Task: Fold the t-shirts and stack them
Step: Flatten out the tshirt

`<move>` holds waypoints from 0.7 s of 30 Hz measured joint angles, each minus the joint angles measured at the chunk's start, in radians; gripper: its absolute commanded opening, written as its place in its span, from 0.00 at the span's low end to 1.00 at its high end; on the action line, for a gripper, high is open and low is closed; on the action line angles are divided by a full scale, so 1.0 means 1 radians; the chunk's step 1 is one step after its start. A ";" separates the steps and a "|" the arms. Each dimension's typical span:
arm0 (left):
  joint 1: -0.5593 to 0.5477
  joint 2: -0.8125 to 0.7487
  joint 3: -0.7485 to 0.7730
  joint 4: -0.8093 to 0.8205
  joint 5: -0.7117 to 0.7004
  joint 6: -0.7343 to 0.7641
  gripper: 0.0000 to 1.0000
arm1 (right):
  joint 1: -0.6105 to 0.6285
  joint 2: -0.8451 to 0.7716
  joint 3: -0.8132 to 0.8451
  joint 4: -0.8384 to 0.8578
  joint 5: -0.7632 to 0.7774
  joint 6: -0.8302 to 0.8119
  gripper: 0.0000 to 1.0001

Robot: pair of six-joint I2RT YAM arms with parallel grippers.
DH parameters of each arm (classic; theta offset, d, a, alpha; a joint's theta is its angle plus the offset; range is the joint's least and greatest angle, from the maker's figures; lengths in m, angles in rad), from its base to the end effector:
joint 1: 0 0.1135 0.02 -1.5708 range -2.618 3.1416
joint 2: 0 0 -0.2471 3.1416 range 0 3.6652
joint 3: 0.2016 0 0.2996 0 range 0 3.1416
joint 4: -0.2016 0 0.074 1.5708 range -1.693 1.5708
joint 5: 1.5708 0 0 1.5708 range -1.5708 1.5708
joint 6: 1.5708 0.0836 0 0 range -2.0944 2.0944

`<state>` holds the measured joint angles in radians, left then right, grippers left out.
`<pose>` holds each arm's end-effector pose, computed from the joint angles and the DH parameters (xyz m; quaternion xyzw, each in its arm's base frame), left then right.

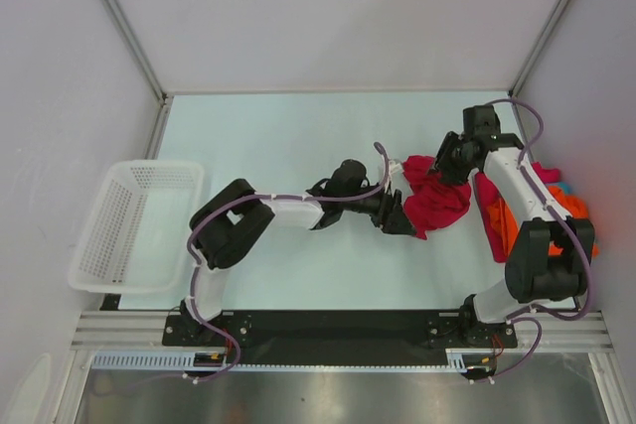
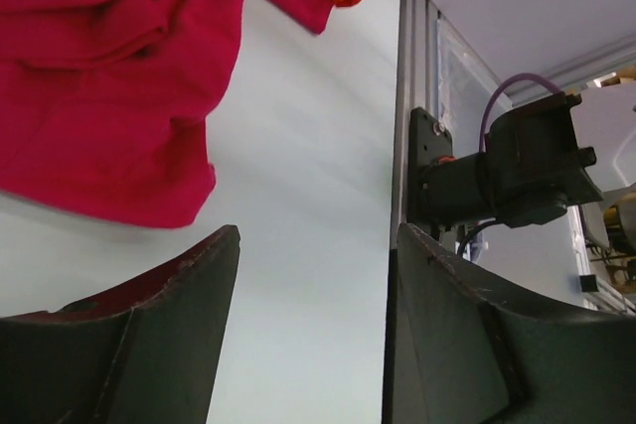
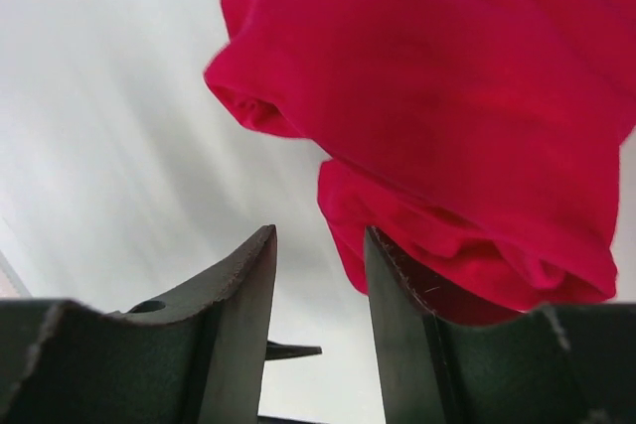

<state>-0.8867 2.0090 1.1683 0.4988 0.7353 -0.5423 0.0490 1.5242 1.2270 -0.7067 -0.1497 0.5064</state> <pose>0.2684 -0.4179 0.1130 0.3348 0.7157 -0.5744 0.2140 0.3898 0.0316 0.1996 0.1967 0.9372 0.1455 0.2485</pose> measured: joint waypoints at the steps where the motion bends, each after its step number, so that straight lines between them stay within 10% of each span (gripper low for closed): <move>1: -0.002 0.008 0.000 0.027 0.000 -0.006 0.70 | 0.000 -0.005 0.000 -0.013 0.005 -0.005 0.45; 21: -0.014 0.185 0.008 0.289 -0.035 -0.043 0.71 | 0.050 -0.034 0.010 -0.165 0.119 -0.028 0.46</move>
<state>-0.9009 2.1941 1.1763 0.7879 0.7002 -0.5850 0.0986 1.4902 1.2366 -0.8719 -0.0307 0.4786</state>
